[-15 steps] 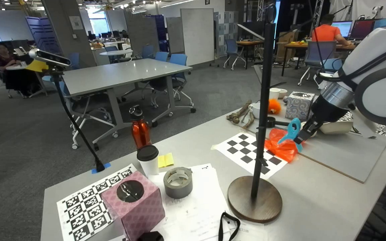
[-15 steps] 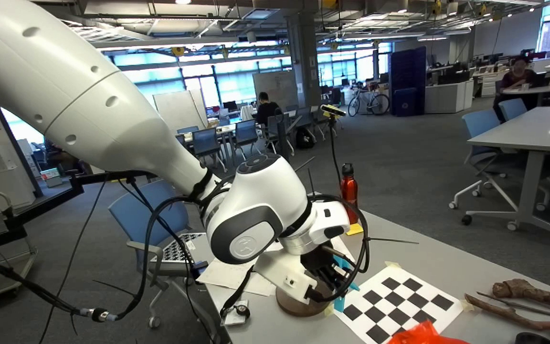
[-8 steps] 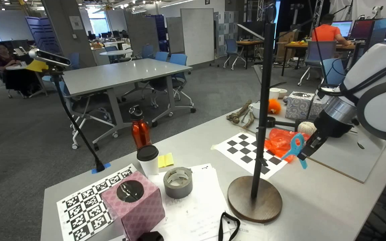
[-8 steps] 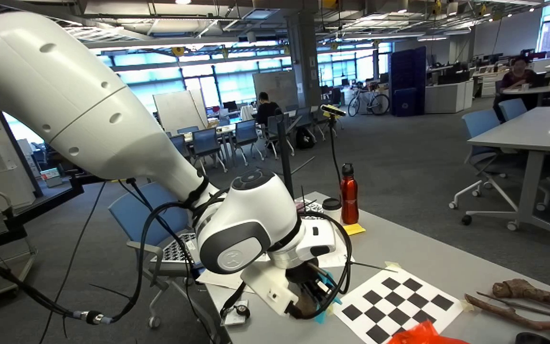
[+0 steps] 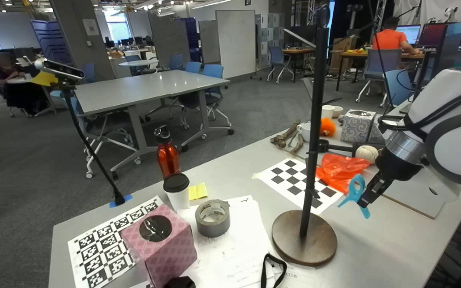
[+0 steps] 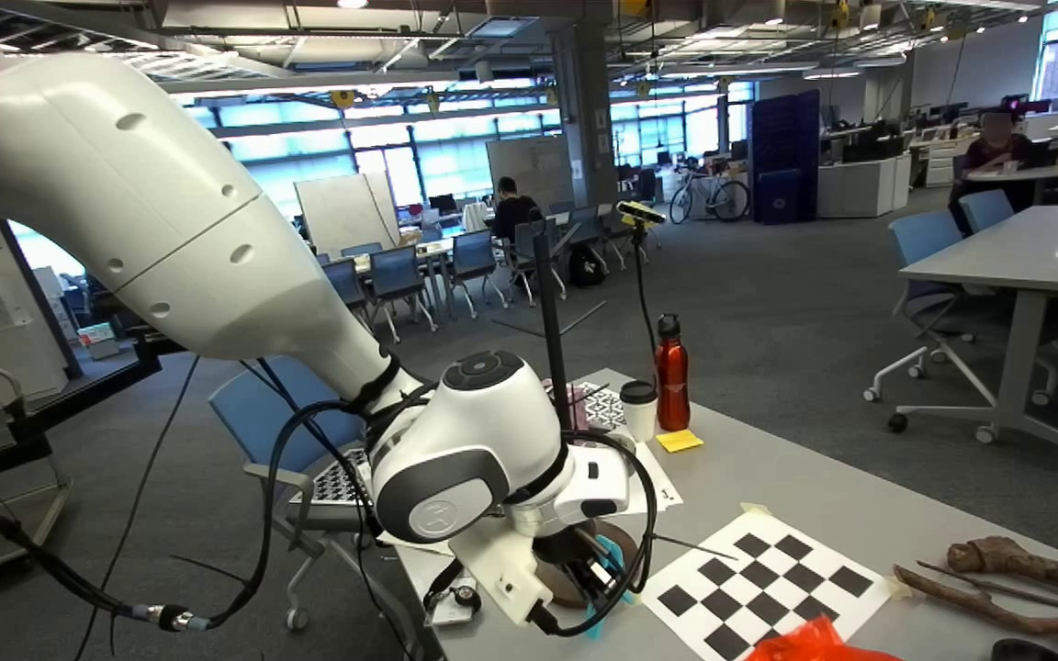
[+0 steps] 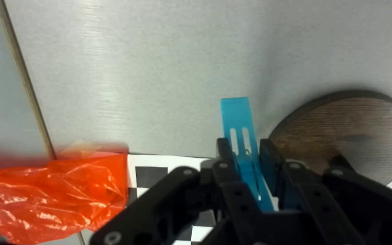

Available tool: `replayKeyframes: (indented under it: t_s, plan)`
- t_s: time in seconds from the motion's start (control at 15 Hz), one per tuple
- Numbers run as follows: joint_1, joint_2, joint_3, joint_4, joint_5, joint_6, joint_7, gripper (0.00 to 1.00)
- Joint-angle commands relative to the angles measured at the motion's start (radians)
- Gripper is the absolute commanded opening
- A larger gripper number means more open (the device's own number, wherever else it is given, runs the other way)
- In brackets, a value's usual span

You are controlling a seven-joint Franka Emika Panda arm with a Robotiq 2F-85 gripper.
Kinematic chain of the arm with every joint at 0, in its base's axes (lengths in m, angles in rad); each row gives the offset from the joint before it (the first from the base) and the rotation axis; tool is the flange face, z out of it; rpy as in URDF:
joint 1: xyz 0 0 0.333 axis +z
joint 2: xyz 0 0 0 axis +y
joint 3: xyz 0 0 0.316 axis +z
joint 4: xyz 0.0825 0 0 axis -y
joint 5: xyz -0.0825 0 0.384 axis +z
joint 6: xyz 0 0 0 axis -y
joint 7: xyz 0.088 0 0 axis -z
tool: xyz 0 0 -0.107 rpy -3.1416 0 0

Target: Take the peg from the black pole and put it upright on the table

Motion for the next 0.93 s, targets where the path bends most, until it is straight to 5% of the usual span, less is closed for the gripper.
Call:
replayKeyframes:
  t_s: [0.0,0.4,0.47,0.87]
  plan:
    - [-0.028,0.030,0.002,-0.005,-0.072,0.051,0.053,0.07]
    - [-0.040,0.054,-0.009,-0.002,-0.128,0.056,0.096,0.07]
    - [-0.040,0.056,-0.011,-0.001,-0.133,0.053,0.101,0.44]
    - [-0.046,0.058,-0.011,0.002,-0.139,0.044,0.112,0.90]
